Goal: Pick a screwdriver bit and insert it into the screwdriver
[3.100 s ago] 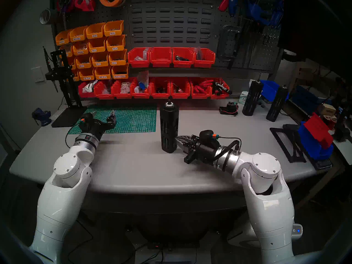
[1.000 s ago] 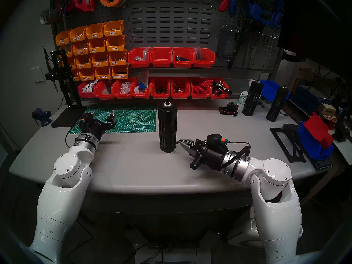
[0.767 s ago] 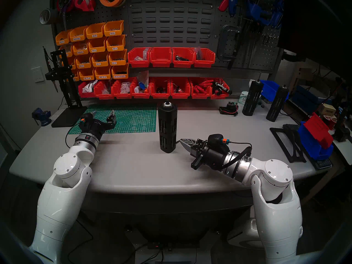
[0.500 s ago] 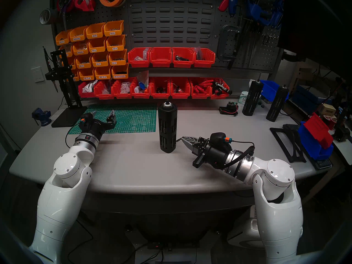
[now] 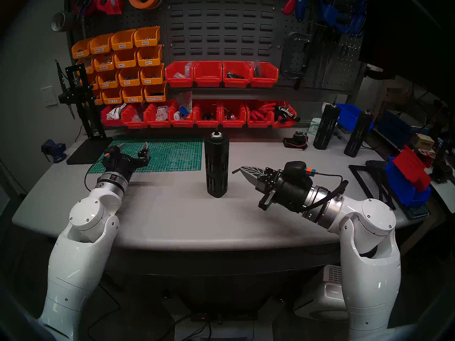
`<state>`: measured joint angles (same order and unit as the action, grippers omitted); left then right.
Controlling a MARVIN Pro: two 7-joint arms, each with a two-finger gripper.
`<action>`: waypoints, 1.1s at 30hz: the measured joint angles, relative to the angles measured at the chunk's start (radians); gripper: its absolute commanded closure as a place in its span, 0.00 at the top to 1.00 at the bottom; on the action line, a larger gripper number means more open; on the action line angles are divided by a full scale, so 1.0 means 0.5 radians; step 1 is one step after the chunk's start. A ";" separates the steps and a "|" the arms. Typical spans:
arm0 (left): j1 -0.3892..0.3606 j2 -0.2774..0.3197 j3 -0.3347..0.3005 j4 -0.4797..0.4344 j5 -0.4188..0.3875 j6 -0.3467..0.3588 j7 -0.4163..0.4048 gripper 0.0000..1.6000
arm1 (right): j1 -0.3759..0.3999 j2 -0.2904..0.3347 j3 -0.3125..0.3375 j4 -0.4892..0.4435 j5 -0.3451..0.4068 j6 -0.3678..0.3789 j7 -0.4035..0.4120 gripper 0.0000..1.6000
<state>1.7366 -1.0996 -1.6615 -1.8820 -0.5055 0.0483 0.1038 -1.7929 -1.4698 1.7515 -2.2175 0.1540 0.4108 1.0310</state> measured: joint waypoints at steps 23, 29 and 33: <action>0.000 0.000 0.000 0.000 0.000 0.002 0.000 1.00 | 0.290 0.220 0.320 -0.213 0.239 0.457 0.315 0.00; 0.000 0.000 0.000 0.000 0.000 0.002 0.000 1.00 | 0.409 0.358 0.352 -0.225 0.307 0.583 0.217 0.00; 0.000 0.000 0.000 0.000 0.000 0.003 0.000 1.00 | 0.482 0.448 0.349 -0.222 0.365 0.642 0.156 0.00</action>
<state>1.7366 -1.0995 -1.6614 -1.8817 -0.5055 0.0496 0.1036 -1.5517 -1.2457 1.9260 -2.3286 0.3367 0.7316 1.1090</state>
